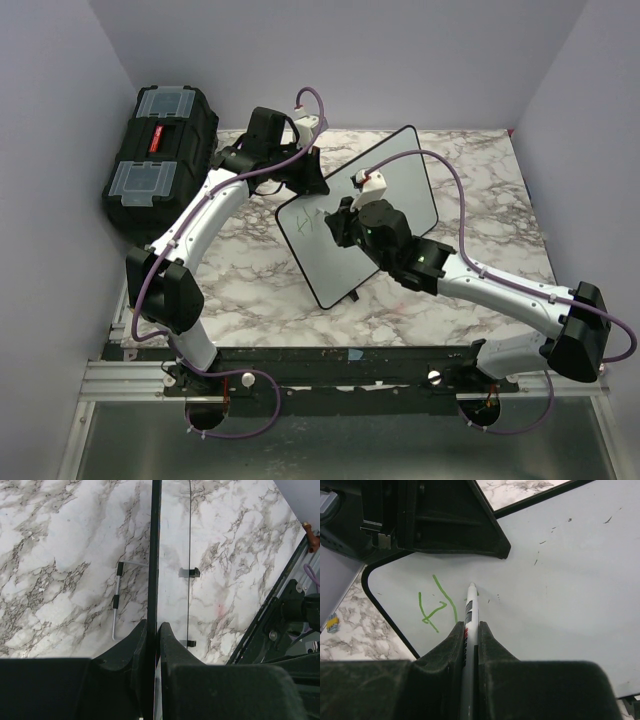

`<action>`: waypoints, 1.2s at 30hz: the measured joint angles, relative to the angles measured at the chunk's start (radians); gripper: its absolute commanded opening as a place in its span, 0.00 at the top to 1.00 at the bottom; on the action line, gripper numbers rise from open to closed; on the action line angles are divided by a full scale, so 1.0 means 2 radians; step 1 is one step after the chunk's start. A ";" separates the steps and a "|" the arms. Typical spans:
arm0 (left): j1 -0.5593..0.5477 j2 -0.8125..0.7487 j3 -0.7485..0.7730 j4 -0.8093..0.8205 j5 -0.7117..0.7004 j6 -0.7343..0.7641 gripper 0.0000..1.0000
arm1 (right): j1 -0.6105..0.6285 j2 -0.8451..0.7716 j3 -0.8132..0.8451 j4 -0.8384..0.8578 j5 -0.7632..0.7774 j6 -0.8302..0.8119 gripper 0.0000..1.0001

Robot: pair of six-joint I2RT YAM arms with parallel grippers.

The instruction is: Write a sentence on the whiteboard

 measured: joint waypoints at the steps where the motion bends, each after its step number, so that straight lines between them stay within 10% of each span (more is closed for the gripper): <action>1: 0.000 0.000 0.000 0.000 0.000 0.000 1.00 | 0.000 0.000 0.000 0.001 -0.003 0.000 0.99; 36: -0.001 -0.007 -0.004 -0.001 0.000 0.000 1.00 | 0.000 -0.049 -0.056 -0.012 0.000 0.020 0.99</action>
